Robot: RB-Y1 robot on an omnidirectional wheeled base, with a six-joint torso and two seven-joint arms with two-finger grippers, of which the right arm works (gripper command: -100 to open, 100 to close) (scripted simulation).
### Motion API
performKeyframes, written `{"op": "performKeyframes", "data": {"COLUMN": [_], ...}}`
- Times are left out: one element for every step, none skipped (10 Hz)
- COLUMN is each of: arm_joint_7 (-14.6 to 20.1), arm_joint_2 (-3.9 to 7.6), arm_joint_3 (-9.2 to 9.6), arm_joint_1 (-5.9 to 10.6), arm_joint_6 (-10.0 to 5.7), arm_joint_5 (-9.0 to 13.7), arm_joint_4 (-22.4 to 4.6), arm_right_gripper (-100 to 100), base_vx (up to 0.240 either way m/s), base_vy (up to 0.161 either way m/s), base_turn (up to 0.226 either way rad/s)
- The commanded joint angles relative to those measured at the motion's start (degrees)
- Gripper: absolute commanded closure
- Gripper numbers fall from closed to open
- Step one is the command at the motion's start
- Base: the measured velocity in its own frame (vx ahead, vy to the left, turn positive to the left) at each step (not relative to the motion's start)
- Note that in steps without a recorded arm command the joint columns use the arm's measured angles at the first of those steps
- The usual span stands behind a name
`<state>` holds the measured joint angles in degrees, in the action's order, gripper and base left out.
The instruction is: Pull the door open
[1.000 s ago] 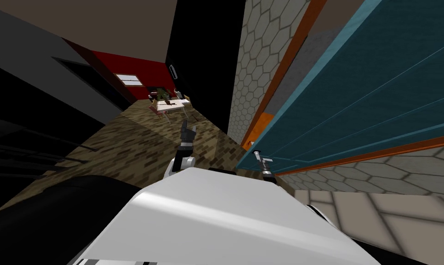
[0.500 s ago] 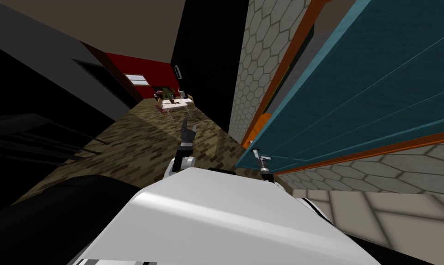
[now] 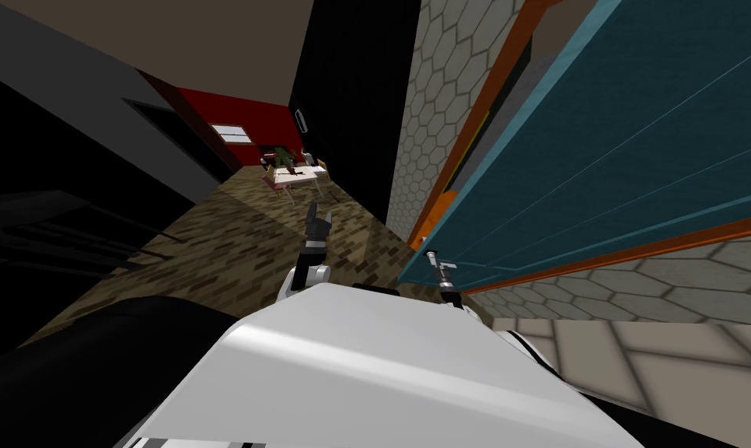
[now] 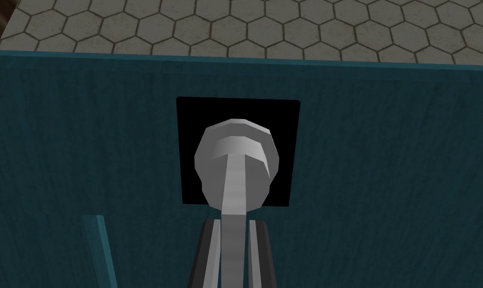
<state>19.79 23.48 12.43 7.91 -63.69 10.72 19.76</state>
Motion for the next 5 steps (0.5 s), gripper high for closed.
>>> {"op": "performKeyframes", "data": {"arm_joint_7": [-0.56,-0.56,-0.96,-0.96,-0.96], "arm_joint_2": [-0.32,-0.32,-0.71,-0.71,-0.71], "arm_joint_3": [0.21,0.21,0.21,0.21,0.21], "arm_joint_1": [-1.17,-1.17,-0.31,-0.31,-0.31], "arm_joint_6": [1.99,1.99,3.0,3.0,3.0], "arm_joint_5": [-0.05,-0.05,0.09,0.09,0.09], "arm_joint_4": [2.86,3.44,3.54,3.54,3.54], "arm_right_gripper": [100,100,100,100,100], "base_vx": [-0.129,-0.059,-0.123,-0.129,-0.053], "base_vy": [-0.077,-0.037,-0.075,-0.061,-0.017], "base_turn": [0.101,0.008,0.054,0.065,0.003]}}
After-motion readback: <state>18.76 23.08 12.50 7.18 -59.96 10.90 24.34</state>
